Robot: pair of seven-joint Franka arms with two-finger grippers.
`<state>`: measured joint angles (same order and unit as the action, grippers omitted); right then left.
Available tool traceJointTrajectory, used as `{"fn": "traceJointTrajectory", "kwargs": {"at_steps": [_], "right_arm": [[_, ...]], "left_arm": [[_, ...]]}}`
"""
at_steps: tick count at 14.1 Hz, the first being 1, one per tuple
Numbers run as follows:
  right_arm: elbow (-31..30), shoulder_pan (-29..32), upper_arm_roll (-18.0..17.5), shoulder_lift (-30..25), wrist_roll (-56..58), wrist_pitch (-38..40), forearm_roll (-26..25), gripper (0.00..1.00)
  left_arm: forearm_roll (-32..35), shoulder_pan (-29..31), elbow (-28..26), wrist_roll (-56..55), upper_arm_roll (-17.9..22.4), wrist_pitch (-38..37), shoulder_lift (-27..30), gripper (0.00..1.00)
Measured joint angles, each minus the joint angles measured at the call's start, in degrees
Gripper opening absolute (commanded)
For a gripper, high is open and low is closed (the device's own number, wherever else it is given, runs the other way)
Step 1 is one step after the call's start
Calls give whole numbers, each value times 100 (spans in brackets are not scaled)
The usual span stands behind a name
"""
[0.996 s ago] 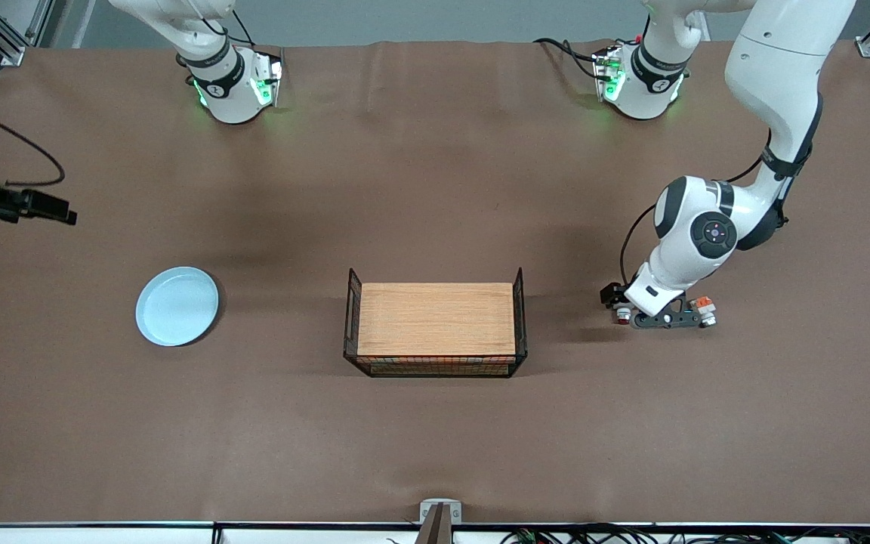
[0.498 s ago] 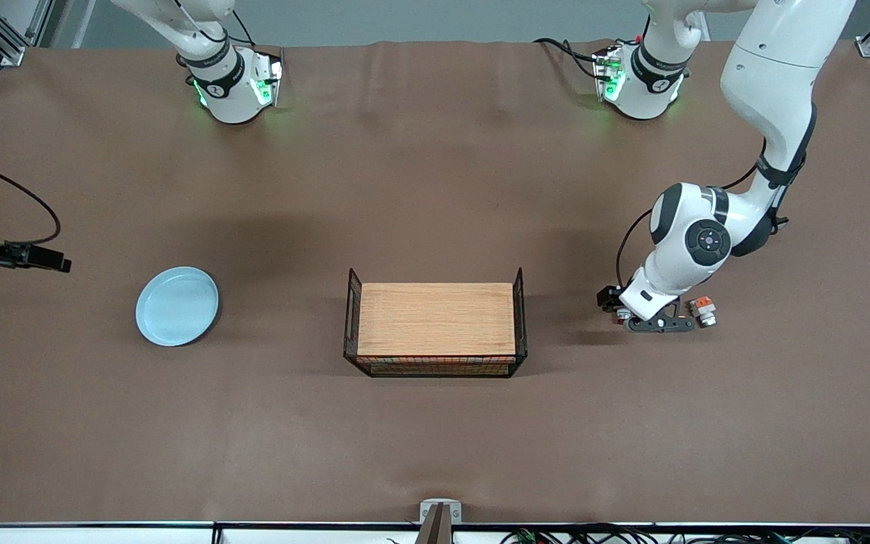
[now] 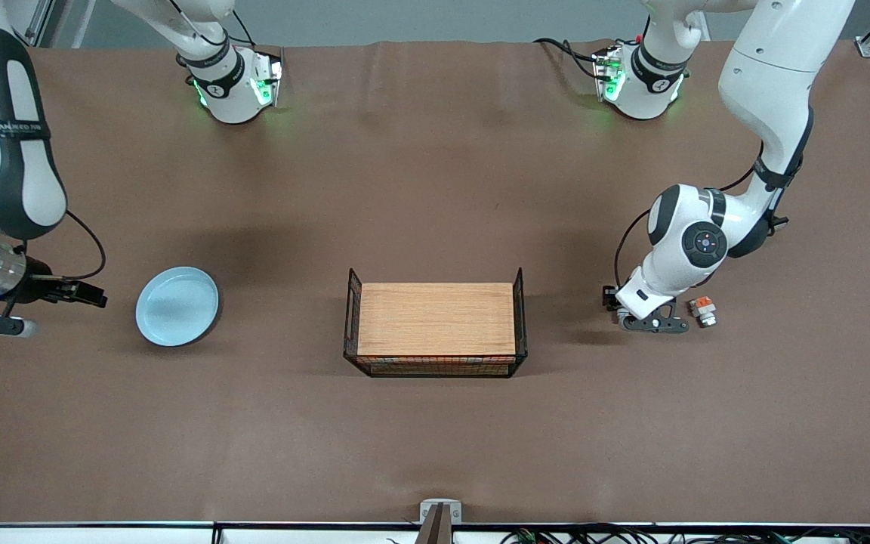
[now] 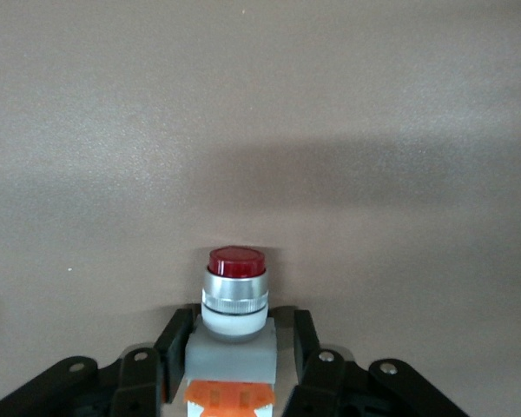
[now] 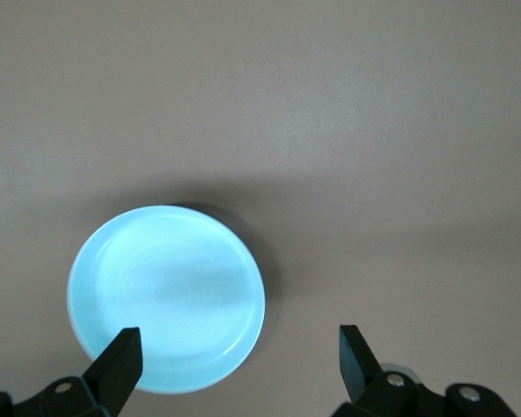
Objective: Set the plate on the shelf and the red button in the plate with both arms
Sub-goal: 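Lift the button with the left gripper while the right gripper grips the plate rim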
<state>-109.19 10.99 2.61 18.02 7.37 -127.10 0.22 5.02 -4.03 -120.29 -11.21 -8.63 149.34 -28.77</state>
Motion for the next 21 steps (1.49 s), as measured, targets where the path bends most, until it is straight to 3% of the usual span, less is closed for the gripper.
{"fn": "traceJointTrajectory", "kwargs": {"at_steps": [3,7,15,18,21], "right_arm": [[-246,145,-2,321,374,-729,183,100],[-300,339,-1,784,1013,-1168,767,100],[-317,332,-87,1336,1015,-1681,830,98],[-467,332,-88,1375,1015,-1679,979,97],[-557,332,-88,1377,1015,-1680,985,91]], "left_arm": [[0,0,3,31,1,-28,0,31],[0,8,26,31,1,-64,2,29],[0,58,202,8,3,-301,493,30],[-16,63,429,-9,7,-1020,821,30],[-153,75,1114,-133,11,-2316,1070,30]]}}
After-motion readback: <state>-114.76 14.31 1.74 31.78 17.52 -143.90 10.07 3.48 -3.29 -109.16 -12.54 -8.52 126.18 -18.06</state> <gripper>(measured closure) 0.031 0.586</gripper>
